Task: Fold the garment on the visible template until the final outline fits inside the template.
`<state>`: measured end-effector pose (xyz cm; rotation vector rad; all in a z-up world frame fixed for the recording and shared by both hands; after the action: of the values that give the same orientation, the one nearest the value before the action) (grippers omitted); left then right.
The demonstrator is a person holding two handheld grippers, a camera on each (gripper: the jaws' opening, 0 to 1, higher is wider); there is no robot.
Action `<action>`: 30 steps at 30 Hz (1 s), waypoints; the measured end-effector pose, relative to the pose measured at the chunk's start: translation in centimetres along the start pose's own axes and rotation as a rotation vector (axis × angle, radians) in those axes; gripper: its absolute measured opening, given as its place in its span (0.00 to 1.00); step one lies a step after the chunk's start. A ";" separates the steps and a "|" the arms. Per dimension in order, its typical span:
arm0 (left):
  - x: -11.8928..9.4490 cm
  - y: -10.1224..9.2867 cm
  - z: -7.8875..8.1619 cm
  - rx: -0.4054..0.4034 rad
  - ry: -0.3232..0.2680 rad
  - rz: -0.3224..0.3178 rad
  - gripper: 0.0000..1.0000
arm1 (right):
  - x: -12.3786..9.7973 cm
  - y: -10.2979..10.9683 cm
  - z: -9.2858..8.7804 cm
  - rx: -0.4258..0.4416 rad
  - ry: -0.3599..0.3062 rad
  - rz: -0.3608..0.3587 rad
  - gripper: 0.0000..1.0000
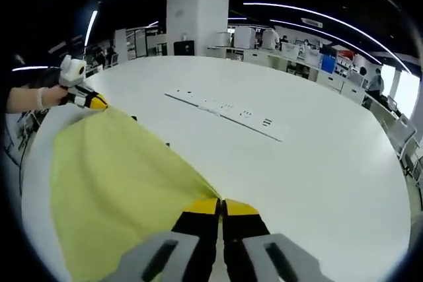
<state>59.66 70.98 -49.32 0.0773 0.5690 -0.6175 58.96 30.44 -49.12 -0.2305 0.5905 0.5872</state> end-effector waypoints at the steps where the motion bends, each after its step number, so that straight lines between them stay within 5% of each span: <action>1: 0.1 0.2 0.1 0.008 -0.001 0.002 0.01 | 0.0 0.1 0.0 -0.005 0.000 -0.002 0.00; 9: -0.2 0.4 0.4 -0.005 -0.028 -0.008 0.03 | -0.1 -0.2 0.1 0.019 -0.008 0.015 0.19; 16: -1.0 0.3 1.0 -0.003 -0.063 -0.027 0.28 | -0.4 0.1 0.1 0.100 -0.048 0.040 0.38; 21: -1.3 -1.0 1.3 0.009 -0.091 -0.111 0.44 | -1.0 0.4 0.2 0.153 -0.076 0.086 0.47; 25: -1.7 -1.4 0.8 0.033 -0.065 -0.150 0.48 | -1.5 0.6 0.3 0.183 -0.102 0.107 0.64; 30: -2.8 -2.6 0.6 0.039 -0.059 -0.192 0.55 | -2.2 1.0 0.0 0.180 -0.103 0.138 0.65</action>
<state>56.65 70.17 -47.09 0.0410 0.5110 -0.8150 56.85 30.28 -47.84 0.0107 0.5583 0.6707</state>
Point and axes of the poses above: the point that each gripper's makers call its tool centre point, and the gripper's own axes: x roughly forward along the fingers, y roughly to its left, z roughly out of its top, the point moved 6 cm from there along -x, roughly backward along the fingers, and after that the axes turned 4 degrees about -y, right-handed, at the moved point
